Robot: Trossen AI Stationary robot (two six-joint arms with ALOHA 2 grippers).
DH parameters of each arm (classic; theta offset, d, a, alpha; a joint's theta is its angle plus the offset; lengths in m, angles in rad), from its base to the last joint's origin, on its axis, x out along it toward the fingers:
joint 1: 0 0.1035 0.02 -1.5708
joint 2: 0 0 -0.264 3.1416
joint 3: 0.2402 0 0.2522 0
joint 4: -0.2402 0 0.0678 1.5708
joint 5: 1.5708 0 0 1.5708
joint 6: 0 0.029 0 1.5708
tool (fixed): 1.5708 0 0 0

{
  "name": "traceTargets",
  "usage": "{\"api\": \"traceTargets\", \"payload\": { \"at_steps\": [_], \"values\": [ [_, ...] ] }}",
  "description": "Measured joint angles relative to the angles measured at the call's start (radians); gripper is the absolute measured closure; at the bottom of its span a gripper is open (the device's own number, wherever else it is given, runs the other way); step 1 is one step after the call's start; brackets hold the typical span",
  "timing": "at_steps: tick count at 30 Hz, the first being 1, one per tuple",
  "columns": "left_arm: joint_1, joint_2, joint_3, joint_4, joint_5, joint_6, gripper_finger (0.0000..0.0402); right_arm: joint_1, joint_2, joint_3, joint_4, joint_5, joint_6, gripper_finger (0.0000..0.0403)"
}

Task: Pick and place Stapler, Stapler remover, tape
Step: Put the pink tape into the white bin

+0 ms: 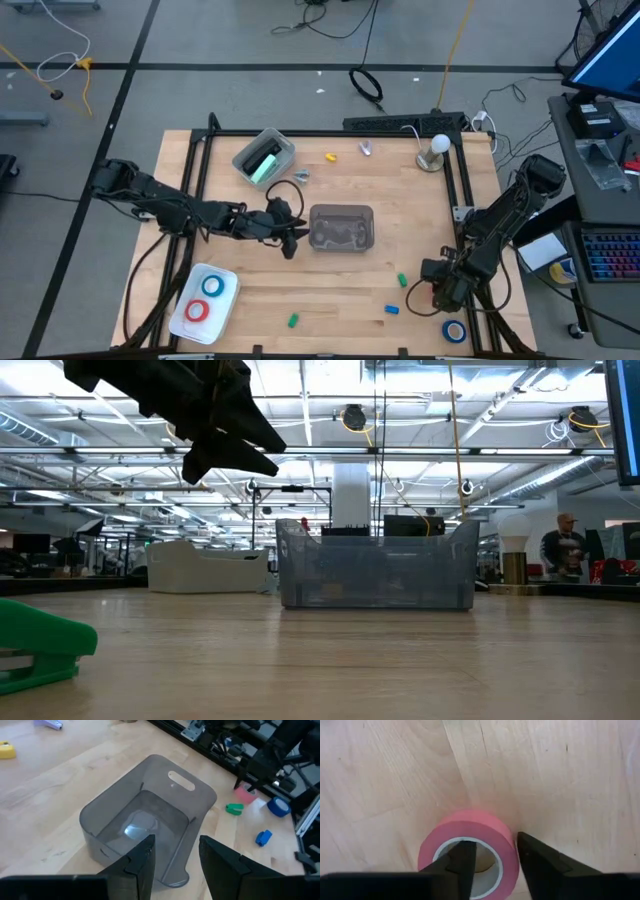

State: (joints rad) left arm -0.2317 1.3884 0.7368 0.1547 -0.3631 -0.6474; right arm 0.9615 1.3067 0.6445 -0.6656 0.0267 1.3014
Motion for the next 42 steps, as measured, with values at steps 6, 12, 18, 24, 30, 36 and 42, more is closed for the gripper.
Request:
{"api": "traceTargets", "payload": {
  "at_steps": [6, 12, 18, 24, 30, 36, 42],
  "values": [
    [0.000, 0.000, 0.000, 0.007, 0.000, -0.127, 0.0252, 0.000, -0.003, 0.000, 0.001, 0.003, -0.010, 0.0372],
    [0.000, 0.000, 0.000, 0.008, 0.000, -0.319, 0.0252, -0.032, -0.050, 0.000, 0.011, 0.006, -0.023, 0.0369],
    [0.000, 0.000, 0.000, 0.036, 0.028, -0.432, 0.0252, -0.103, -0.191, 0.000, 0.048, 0.086, -0.038, 0.0369],
    [0.000, 0.000, 0.000, 0.126, 0.076, -0.377, 0.0252, -0.211, -0.364, 0.000, 0.069, 0.239, -0.070, 0.0369],
    [0.000, 0.000, 0.000, 0.279, 0.076, -0.264, 0.0252, -0.363, -0.461, 0.000, 0.300, 0.367, -0.246, 0.0369],
    [0.000, 0.000, 0.000, 0.389, 0.075, -0.172, 0.0252, -0.550, -0.399, 0.000, 0.696, 0.366, -0.521, 0.0369],
    [0.000, 0.000, 0.000, 0.420, 0.074, -0.158, 0.0252, -0.703, -0.259, 0.000, 1.037, 0.323, -0.653, 0.0369]
  ]
}}
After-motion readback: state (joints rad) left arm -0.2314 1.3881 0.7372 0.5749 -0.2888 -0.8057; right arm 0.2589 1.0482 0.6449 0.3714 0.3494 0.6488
